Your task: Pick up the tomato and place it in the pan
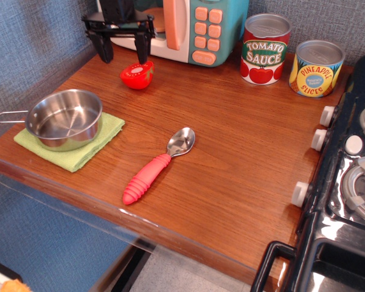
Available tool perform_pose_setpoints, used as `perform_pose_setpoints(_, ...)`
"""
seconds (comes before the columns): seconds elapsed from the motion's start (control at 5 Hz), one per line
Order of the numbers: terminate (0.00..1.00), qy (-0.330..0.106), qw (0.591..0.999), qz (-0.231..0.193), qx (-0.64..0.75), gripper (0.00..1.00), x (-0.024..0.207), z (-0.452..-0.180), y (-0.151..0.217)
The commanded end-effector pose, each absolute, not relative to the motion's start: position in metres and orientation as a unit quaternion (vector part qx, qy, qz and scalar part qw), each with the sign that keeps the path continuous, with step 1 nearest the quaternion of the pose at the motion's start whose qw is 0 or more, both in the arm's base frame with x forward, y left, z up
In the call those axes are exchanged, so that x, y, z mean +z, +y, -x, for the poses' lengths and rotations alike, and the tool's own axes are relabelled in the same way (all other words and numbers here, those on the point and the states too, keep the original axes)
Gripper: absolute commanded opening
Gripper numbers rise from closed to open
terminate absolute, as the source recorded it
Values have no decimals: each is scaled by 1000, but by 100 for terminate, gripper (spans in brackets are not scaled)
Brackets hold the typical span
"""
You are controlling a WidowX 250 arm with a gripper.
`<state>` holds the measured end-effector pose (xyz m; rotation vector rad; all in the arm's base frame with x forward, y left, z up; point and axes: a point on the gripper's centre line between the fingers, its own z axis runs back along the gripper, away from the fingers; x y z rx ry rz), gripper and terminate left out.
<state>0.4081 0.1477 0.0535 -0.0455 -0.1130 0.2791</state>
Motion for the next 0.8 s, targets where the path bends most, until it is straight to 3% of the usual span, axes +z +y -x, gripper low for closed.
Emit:
perform_pose_setpoints(0.0, 0, -59, 994, 12, 96, 100, 56, -421, 127)
perform_pose_setpoints(0.4, 0, -43, 995, 6, 91, 100, 45, -426, 121)
perform_pose_setpoints(0.6, 0, -33, 995, 3, 92, 0, 39, -426, 121)
